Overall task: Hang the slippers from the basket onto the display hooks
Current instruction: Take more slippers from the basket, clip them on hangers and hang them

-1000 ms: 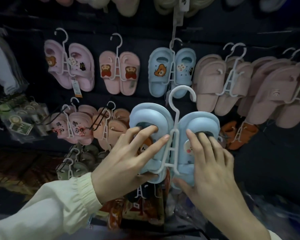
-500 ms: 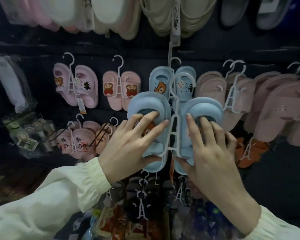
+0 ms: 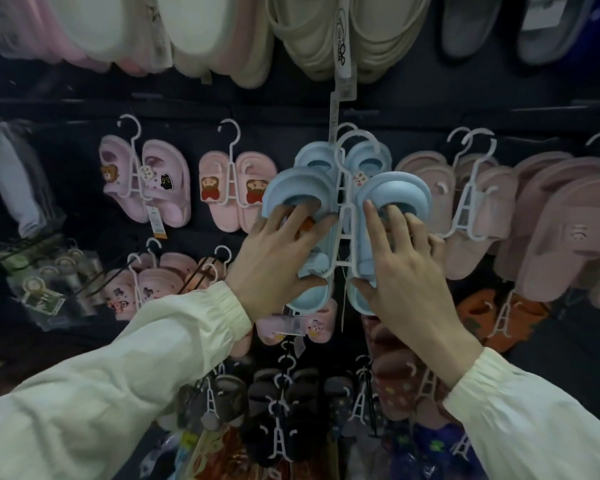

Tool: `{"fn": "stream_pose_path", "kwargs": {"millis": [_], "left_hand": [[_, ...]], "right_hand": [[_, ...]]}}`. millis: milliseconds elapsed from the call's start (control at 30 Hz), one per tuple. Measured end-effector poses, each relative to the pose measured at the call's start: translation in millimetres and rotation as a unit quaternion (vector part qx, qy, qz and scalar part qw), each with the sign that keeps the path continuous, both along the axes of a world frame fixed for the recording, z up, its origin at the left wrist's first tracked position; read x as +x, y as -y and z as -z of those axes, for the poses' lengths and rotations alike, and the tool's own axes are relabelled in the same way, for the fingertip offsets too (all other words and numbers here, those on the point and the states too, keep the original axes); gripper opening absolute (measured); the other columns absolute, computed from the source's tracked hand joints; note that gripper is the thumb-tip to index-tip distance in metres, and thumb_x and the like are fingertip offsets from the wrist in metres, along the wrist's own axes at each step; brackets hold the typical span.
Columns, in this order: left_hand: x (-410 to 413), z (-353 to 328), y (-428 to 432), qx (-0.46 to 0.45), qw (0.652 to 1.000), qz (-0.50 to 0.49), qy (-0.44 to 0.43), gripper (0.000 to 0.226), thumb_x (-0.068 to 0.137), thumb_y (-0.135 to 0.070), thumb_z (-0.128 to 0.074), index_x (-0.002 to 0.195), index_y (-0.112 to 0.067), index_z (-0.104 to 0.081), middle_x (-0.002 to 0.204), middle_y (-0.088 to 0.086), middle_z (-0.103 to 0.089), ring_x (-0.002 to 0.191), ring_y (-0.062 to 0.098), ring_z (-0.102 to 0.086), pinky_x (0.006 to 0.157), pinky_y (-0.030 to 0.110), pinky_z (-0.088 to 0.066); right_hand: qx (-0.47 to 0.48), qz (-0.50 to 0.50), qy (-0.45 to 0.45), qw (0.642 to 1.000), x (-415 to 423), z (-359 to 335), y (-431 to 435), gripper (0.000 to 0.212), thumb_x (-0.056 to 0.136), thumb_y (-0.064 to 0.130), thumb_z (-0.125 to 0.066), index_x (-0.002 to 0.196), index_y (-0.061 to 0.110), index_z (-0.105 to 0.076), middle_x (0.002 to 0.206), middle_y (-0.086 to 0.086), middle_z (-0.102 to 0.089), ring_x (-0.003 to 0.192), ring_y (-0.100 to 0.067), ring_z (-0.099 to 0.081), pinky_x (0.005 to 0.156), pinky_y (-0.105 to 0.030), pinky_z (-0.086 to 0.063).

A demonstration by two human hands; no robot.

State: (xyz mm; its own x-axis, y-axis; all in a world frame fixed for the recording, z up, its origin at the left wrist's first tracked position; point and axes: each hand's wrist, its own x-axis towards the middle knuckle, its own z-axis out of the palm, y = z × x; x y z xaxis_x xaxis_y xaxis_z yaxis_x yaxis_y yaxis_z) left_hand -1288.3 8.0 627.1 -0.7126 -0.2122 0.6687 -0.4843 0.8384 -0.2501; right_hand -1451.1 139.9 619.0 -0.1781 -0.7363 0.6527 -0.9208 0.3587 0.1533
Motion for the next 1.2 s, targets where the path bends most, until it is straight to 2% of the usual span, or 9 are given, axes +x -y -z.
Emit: {"fn": "stream_pose_path", "kwargs": {"millis": [133,333,500,700,933,1067,1200], "left_hand": [[-18,11,24,0.002,1.000,0.014,-0.011,0.097,0.062,-0.052,-0.085,0.143,-0.017,-0.046,0.138,0.013,-0.046,0.114,0.038,-0.048,0.082,0.053,-0.052],[-45,17,57,-0.015,1.000,0.013,-0.022,0.097,0.058,-0.048,-0.089,0.138,-0.015,-0.047,0.137,0.017,-0.049,0.111,0.039,-0.049,0.082,0.051,-0.050],[-68,21,74,-0.004,0.999,-0.028,-0.026,0.094,0.057,-0.046,-0.089,0.135,-0.018,-0.046,0.138,0.011,-0.044,0.111,0.038,-0.050,0.077,0.048,-0.051],[-87,22,92,0.006,0.997,-0.069,-0.031,0.093,0.053,-0.045,-0.090,0.135,-0.018,-0.055,0.136,0.009,-0.053,0.111,0.036,-0.052,0.076,0.046,-0.049],[-106,20,108,0.009,0.993,-0.115,-0.015,0.095,0.052,-0.046,-0.092,0.135,-0.020,-0.056,0.136,0.008,-0.054,0.112,0.035,-0.054,0.086,0.053,-0.048],[-114,20,112,0.006,0.990,-0.140,-0.005,0.094,0.053,-0.048,-0.091,0.136,-0.021,-0.056,0.136,0.007,-0.055,0.113,0.033,-0.056,0.086,0.054,-0.049],[-114,22,118,0.018,0.989,-0.149,-0.008,0.097,0.060,-0.049,-0.088,0.144,-0.020,-0.049,0.145,0.009,-0.048,0.128,0.037,-0.047,0.097,0.057,-0.044]], "right_hand": [[0.002,-0.008,-0.007,1.000,-15,6,22,0.105,0.075,0.042,-0.078,0.156,0.009,-0.021,0.145,-0.016,-0.039,0.131,-0.036,-0.036,0.098,-0.051,-0.038],[0.009,-0.014,-0.012,1.000,-39,9,58,0.101,0.078,0.035,-0.077,0.157,0.011,-0.018,0.147,-0.018,-0.036,0.133,-0.038,-0.035,0.100,-0.052,-0.037],[0.005,-0.009,-0.006,1.000,-56,12,88,0.094,0.078,0.030,-0.075,0.155,0.016,-0.023,0.146,-0.018,-0.034,0.132,-0.038,-0.035,0.098,-0.051,-0.039],[0.008,0.005,-0.004,1.000,-70,13,117,0.095,0.076,0.027,-0.077,0.154,0.017,-0.025,0.142,-0.020,-0.039,0.130,-0.040,-0.037,0.095,-0.054,-0.040],[0.023,0.018,0.009,1.000,-86,12,142,0.092,0.076,0.024,-0.078,0.153,0.015,-0.029,0.139,-0.023,-0.043,0.128,-0.044,-0.040,0.091,-0.055,-0.046],[0.041,0.014,0.030,0.999,-93,12,150,0.093,0.083,0.027,-0.073,0.157,0.017,-0.017,0.147,-0.024,-0.034,0.136,-0.044,-0.033,0.097,-0.054,-0.043],[0.051,-0.002,0.055,0.997,-94,12,156,0.091,0.088,0.026,-0.068,0.158,0.022,-0.011,0.153,-0.021,-0.026,0.143,-0.041,-0.024,0.106,-0.054,-0.038]]}}
